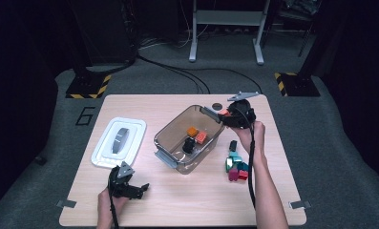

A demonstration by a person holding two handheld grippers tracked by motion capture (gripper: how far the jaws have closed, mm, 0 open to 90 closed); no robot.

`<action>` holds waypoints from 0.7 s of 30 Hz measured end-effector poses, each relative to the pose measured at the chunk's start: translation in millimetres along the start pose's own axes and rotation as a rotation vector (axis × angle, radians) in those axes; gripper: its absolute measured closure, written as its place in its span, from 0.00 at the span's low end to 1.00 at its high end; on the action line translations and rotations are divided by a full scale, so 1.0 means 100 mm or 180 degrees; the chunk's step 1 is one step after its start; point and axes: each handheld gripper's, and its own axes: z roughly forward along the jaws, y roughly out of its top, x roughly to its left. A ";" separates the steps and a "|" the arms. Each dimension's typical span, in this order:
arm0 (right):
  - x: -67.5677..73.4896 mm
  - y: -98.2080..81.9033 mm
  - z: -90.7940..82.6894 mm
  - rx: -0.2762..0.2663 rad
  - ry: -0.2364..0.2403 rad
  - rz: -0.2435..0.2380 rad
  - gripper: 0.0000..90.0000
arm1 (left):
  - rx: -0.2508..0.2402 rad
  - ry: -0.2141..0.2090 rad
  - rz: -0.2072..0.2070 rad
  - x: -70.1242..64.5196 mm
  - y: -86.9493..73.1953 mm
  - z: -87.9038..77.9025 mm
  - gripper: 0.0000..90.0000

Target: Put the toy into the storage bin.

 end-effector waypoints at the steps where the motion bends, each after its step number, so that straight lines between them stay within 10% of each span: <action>1: 0.01 0.01 0.02 -0.0005 0.0003 0.0007 0.65 | 0.0001 0.0003 0.0008 0.00 0.00 0.00 0.00; 21: 0.22 0.12 0.35 0.0069 0.0203 -0.0183 0.65 | -0.0014 0.0012 0.0003 0.00 0.00 0.00 0.00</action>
